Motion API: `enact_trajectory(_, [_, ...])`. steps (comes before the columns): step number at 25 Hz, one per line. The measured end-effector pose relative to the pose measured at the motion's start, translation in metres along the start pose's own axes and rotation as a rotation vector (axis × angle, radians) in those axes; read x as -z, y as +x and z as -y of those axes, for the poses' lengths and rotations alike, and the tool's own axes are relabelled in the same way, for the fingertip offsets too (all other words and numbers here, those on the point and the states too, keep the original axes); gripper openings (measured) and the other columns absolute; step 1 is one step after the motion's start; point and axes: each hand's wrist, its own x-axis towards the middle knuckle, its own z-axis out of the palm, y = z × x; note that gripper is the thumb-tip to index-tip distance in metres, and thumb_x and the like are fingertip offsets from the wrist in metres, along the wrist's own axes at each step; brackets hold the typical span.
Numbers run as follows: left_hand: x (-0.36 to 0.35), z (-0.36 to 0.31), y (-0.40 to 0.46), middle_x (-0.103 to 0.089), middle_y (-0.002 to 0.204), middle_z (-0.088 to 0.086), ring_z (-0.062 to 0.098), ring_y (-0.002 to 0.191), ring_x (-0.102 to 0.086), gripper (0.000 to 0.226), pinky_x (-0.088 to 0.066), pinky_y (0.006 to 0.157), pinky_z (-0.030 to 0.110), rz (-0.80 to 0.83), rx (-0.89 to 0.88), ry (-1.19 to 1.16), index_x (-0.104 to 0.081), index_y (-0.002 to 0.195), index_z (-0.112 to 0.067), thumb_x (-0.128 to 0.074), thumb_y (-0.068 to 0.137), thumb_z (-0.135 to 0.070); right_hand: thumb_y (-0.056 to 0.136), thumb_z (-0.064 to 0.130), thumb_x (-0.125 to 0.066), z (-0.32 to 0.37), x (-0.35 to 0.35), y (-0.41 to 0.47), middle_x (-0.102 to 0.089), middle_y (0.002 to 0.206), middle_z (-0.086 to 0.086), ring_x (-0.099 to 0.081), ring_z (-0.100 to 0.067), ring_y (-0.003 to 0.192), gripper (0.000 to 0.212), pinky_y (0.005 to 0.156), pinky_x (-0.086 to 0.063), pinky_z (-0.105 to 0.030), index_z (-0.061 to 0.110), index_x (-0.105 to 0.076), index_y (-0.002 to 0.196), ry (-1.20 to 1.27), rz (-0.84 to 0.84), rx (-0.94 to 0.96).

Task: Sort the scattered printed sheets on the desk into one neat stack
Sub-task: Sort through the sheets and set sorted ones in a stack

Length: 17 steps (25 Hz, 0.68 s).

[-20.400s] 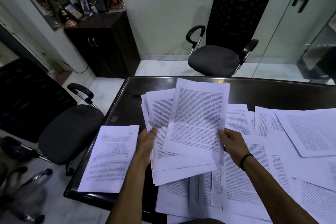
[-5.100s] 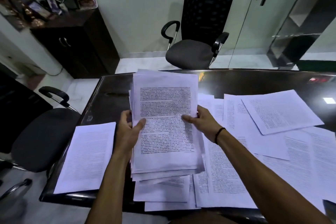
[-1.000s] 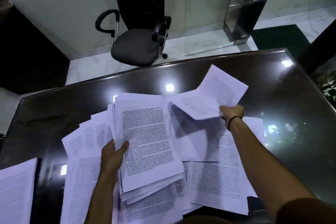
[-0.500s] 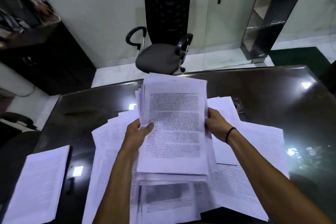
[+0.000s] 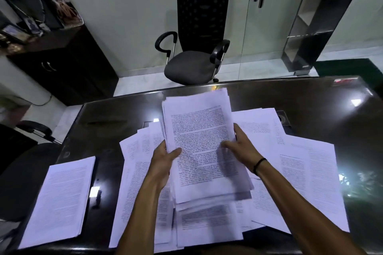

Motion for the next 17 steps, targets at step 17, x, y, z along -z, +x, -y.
enact_trajectory(17, [0.003, 0.007, 0.0, -0.076, 0.088, -0.024, 0.001, 0.084, -0.072, 0.014, -0.058, 0.081, 0.03, -0.013, -0.304, 0.396, -0.071, 0.102, -0.028, -0.073, 0.093, -0.017, 0.093, 0.018, -0.066, 0.01, -0.002, -0.013, -0.072, 0.11, 0.003, -0.068, -0.016, 0.096, 0.027, 0.087, -0.057, -0.033, 0.016, -0.062, 0.12, -0.116, -0.259, 0.081])
